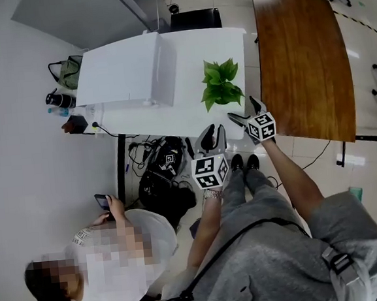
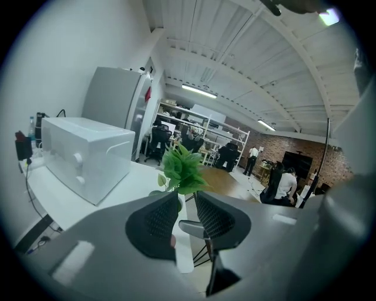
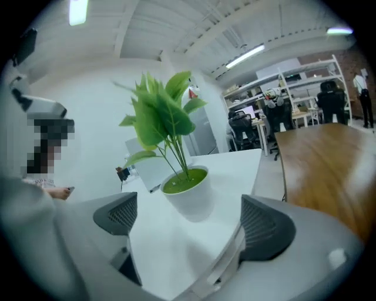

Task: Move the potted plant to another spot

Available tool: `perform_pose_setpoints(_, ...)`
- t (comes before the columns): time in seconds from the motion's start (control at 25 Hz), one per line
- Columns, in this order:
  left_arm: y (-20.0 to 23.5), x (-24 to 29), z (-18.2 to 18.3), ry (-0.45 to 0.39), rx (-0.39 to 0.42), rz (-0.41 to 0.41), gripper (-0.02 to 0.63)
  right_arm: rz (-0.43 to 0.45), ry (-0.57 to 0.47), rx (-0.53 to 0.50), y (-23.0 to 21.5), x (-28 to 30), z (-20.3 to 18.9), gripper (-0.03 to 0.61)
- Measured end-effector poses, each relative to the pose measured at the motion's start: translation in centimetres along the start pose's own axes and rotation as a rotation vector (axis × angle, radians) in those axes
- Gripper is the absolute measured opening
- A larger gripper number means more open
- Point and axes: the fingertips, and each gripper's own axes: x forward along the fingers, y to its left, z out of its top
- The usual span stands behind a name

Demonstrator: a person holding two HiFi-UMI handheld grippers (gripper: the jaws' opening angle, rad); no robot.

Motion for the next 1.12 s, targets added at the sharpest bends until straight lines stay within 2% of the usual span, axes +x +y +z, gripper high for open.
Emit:
perform_pose_setpoints(0.08,-1.1,0.0,0.0,0.005,0.018,-0.017,0.117,0.004,-0.009,0.065,0.0,-3.0,0.2,0.424)
perform_pose_setpoints(0.12,-1.7,0.0,0.1,0.004,0.027,-0.028,0.117,0.002,-0.010,0.078,0.1,-4.4,0.6,0.329)
perform_pose_setpoints(0.2,-3.1,0.2,0.5,-0.001,0.049,-0.059,0.117,-0.023,-0.021,0.058,0.0,-6.8,1.6,0.087)
perform_pose_setpoints(0.24,-3.9,0.3,0.6,-0.002,0.063,-0.079,0.116,-0.043,-0.032,0.041,0.0,-7.9,2.1,0.009)
perform_pose_setpoints(0.4,-6.7,0.2,-0.5,0.019,0.121,-0.163,0.114,-0.155,-0.073,0.053,1.0,-12.5,3.3,0.009)
perform_pose_setpoints(0.64,-9.9,-2.7,-1.4,0.022,0.140,-0.279,0.107,-0.317,-0.089,0.098,5.3,-18.8,4.8,0.009)
perform_pose_setpoints(0.8,-11.8,-4.4,-3.2,0.054,0.156,-0.339,0.107,-0.350,-0.096,0.148,8.1,-22.2,4.4,0.009)
perform_pose_setpoints(0.92,-13.9,-5.9,-3.4,0.058,0.177,-0.376,0.107,-0.340,-0.117,0.166,9.5,-24.6,4.6,0.009)
perform_pose_setpoints(1.0,-15.0,-6.3,-3.2,0.054,0.200,-0.379,0.106,-0.323,-0.125,0.157,9.9,-25.6,4.9,0.009)
perform_pose_setpoints(1.12,-15.6,-6.5,-2.8,0.054,0.204,-0.351,0.096,-0.345,-0.105,0.155,10.0,-26.5,5.1,0.009)
